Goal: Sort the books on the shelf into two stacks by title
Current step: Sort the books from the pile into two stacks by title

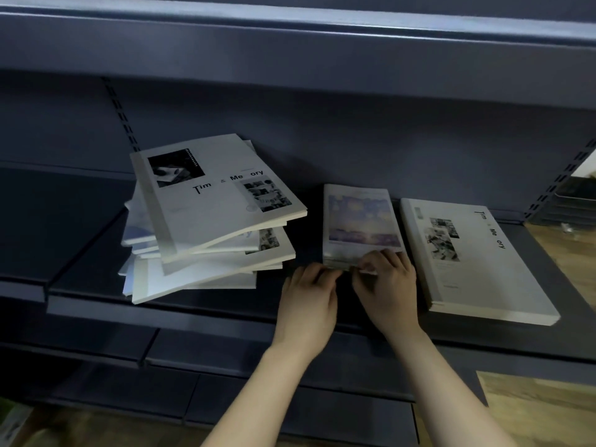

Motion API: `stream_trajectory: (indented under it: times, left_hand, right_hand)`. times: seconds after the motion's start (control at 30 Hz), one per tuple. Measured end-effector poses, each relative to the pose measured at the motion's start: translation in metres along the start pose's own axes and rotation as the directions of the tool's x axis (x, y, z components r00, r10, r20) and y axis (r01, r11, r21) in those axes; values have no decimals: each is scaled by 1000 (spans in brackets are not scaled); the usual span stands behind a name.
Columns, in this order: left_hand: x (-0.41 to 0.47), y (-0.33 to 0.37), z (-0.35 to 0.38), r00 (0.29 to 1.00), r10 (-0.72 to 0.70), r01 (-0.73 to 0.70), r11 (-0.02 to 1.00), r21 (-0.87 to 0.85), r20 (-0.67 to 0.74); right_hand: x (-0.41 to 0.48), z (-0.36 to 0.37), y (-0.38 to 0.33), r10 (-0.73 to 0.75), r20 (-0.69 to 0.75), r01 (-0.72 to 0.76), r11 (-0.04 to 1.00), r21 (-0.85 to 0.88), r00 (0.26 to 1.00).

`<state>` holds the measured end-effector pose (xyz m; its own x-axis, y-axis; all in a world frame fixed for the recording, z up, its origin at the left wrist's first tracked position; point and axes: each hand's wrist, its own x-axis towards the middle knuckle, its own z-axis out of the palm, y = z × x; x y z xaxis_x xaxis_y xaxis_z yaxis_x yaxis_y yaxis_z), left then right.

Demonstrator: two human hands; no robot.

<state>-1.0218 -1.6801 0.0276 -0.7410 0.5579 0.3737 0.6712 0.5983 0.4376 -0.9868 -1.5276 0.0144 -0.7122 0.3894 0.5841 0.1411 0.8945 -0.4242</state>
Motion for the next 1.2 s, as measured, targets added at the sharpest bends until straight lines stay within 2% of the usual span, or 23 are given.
stream_trajectory:
  times: [0.1,0.2,0.4,0.5,0.63,0.73,0.83,0.93,1.07,1.2]
  left_hand:
    - [3,11,-19,998,63,-63,996,-58,6]
    - [5,22,-41,993,107,-112,985,-133,-49]
    - [9,28,-83,968,148,-191,958,-214,-203]
    - [14,19,-107,942,109,-167,973,-160,-317]
    - [23,-13,-137,925,22,13,996,87,-380]
    - [26,-42,-151,925,-98,161,976,144,-366]
    - [26,-59,-161,898,-223,316,927,202,-380]
    - [25,-62,-166,857,-400,485,838,249,-323]
    - [29,-59,-162,831,-467,549,775,313,-302]
    - [33,-58,-163,791,-536,607,746,273,-296]
  right_hand:
    - [-10,4,-4,-34,86,34,999,12,996]
    - [-17,7,-3,-35,167,40,999,-24,985]
    - [-17,8,-3,-26,178,40,996,-76,984]
    - [-18,7,-3,-13,169,26,997,-77,985]
    - [-18,8,-3,8,163,1,999,-54,987]
    - [-18,7,-3,11,160,-6,999,-33,987]
    - [-19,7,-3,10,158,-4,999,-39,987]
    - [-18,7,-3,10,153,-4,999,-41,988]
    - [-18,6,-4,9,150,-4,999,-32,989]
    - [-18,5,-4,6,157,-2,1000,-27,988]
